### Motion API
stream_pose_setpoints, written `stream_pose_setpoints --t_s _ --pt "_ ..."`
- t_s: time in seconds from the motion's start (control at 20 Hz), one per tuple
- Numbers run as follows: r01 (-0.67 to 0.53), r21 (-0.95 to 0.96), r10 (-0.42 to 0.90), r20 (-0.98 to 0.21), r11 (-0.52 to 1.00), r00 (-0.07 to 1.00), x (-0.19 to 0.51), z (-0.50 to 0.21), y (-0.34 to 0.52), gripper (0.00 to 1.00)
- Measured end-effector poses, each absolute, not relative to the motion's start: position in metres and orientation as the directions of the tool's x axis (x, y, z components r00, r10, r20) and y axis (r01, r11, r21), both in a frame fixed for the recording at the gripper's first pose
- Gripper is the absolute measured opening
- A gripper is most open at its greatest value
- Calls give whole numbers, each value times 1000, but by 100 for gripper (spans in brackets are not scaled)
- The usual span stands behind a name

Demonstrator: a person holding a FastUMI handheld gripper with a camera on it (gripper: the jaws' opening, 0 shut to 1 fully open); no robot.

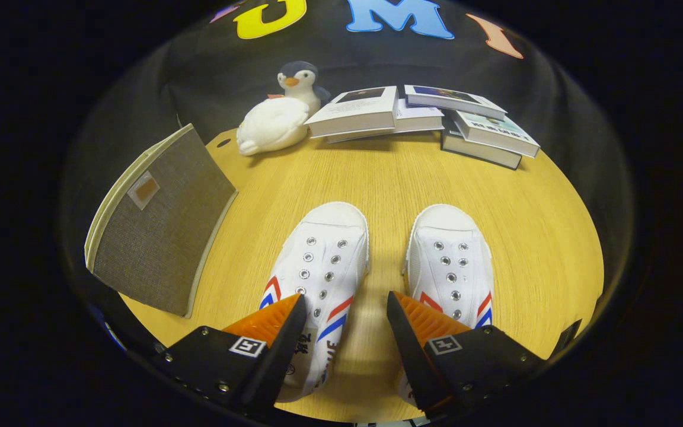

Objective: Open the storage box then place both shoes into the box .Put the left shoe in first, then the right shoe, with the right side of both shoes facing outward in a uniform manner.

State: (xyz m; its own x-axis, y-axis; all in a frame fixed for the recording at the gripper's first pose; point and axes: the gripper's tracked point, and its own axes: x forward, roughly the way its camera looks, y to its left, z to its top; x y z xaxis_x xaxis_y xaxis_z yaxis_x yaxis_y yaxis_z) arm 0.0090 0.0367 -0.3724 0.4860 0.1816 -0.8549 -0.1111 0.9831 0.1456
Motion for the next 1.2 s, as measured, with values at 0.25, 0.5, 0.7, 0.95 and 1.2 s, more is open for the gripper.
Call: stream_pose_setpoints --t_s 0.25,0.5,0.7,0.95,1.2 --pt "-69 230 236 -853 971 465 9 -381 45 36" --pt "60 346 296 -870 936 393 2 -377 44 15" --pt "148 384 297 -863 912 409 5 -377 44 0" --pt "214 481 359 -827 850 433 12 -346 54 0" --pt "194 533 397 -786 824 474 28 -298 70 0"
